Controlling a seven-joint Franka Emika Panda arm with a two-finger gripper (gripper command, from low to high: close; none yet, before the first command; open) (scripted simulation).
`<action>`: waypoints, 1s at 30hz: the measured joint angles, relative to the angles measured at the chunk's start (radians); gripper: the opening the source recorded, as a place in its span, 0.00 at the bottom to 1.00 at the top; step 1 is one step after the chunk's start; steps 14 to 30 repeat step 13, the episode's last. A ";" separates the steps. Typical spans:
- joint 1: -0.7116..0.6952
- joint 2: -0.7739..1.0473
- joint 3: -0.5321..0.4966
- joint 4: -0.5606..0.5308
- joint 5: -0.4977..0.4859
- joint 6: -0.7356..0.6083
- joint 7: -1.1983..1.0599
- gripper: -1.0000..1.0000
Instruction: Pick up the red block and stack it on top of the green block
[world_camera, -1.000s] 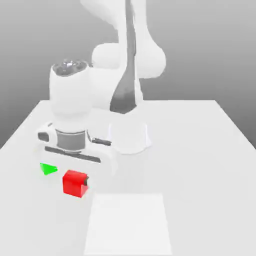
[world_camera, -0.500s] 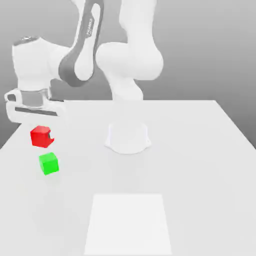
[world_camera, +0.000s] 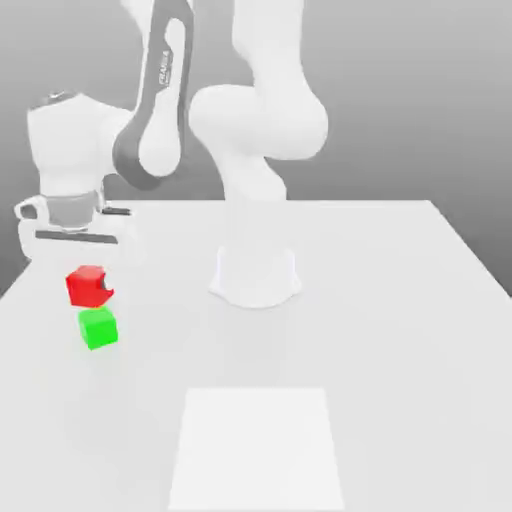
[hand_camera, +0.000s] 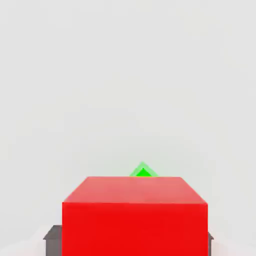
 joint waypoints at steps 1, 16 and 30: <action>0.008 0.010 -0.005 0.000 0.011 0.008 -0.007 0.00; 0.076 0.124 -0.039 0.002 0.122 0.106 -0.082 0.00; 0.076 0.124 -0.039 0.002 0.122 0.106 -0.082 0.00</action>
